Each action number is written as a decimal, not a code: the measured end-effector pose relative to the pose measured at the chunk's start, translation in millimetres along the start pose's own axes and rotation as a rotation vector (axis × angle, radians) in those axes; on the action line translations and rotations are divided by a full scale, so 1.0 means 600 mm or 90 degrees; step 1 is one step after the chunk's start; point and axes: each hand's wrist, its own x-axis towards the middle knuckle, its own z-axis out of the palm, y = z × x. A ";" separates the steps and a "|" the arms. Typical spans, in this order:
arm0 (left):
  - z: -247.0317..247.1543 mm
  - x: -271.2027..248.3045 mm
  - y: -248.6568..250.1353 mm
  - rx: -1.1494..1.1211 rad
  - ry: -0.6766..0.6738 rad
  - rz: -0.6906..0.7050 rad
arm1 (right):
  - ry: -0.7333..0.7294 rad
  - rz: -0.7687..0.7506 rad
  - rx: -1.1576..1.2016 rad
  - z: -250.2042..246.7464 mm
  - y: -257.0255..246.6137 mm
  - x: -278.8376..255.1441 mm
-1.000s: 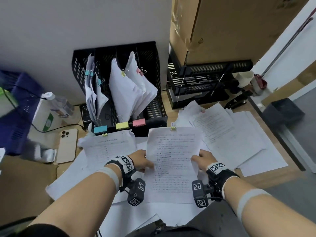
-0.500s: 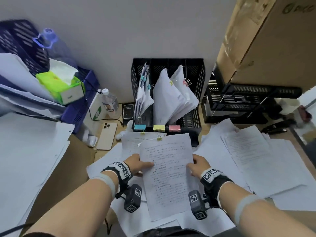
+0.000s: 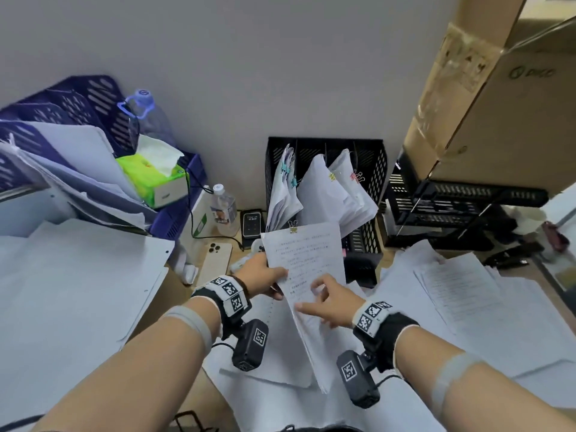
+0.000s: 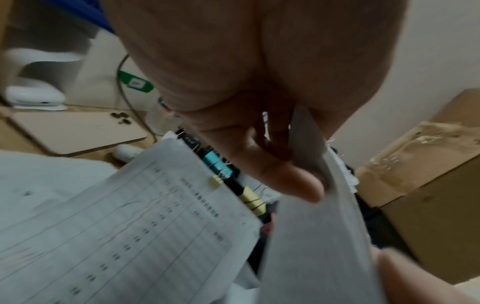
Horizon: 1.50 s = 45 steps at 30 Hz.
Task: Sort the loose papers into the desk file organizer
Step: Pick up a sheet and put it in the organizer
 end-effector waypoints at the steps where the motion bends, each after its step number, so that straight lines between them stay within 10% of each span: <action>1: -0.003 -0.003 0.016 -0.007 0.005 0.026 | -0.043 -0.016 -0.007 0.005 -0.024 -0.007; 14: -0.016 -0.010 0.127 -0.026 -0.033 0.304 | 0.221 -0.109 -0.214 -0.066 -0.165 -0.039; 20: 0.005 0.053 0.119 -0.022 0.060 0.244 | 0.360 -0.111 -0.101 -0.162 -0.141 -0.049; 33: 0.092 0.224 0.235 0.544 0.010 0.199 | 0.498 -0.109 0.035 -0.327 -0.064 -0.033; 45: 0.013 0.205 0.206 0.421 0.276 0.071 | 0.421 -0.179 0.038 -0.302 -0.109 0.020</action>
